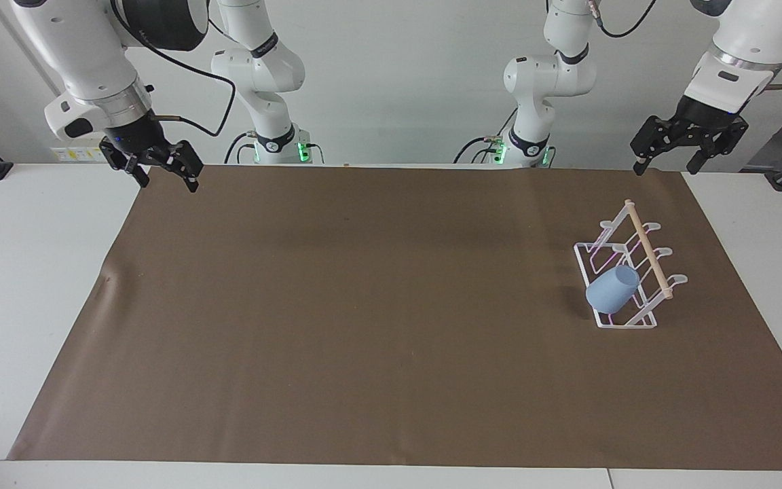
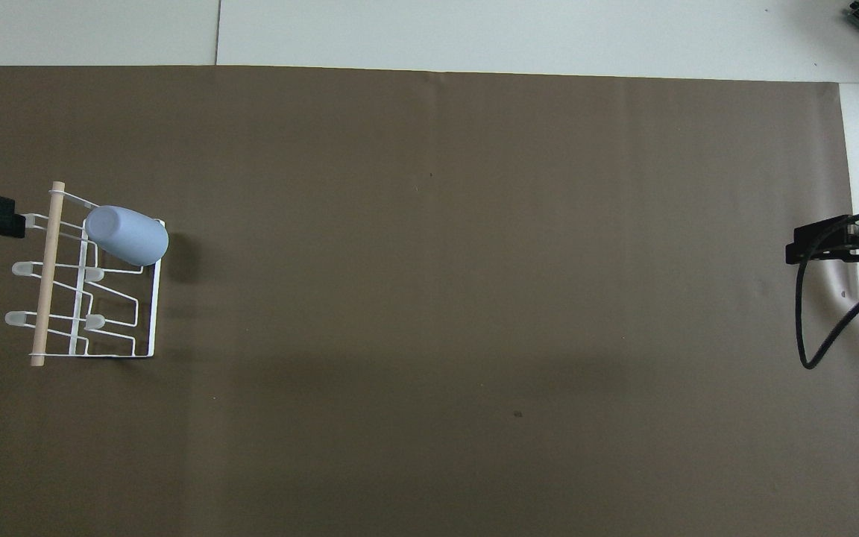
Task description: Hang cup on cup holder
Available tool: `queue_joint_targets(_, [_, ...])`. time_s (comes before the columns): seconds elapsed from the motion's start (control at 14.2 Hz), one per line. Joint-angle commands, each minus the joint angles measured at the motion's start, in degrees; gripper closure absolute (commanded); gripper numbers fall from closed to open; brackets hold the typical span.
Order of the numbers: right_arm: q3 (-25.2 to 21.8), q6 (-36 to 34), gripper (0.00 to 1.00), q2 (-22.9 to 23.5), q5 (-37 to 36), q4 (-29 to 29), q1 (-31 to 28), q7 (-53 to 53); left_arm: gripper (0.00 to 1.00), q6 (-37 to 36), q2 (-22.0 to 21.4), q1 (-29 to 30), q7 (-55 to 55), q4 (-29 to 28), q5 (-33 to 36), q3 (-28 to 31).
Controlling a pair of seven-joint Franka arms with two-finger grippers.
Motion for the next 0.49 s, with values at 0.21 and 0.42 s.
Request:
queue_joint_targets(0.21, [0.37, -0.38, 0.00, -0.40, -0.60, -0.48, -0.15, 0.83, 0.00, -1.06, -1.55, -0.20, 0.87, -1.61, -0.77, 0.51])
queue_joint_targets(0.42, [0.37, -0.38, 0.00, -0.40, -0.51, -0.48, -0.15, 0.83, 0.00, -0.89, -1.64, -0.55, 0.96, -1.70, -0.77, 0.51])
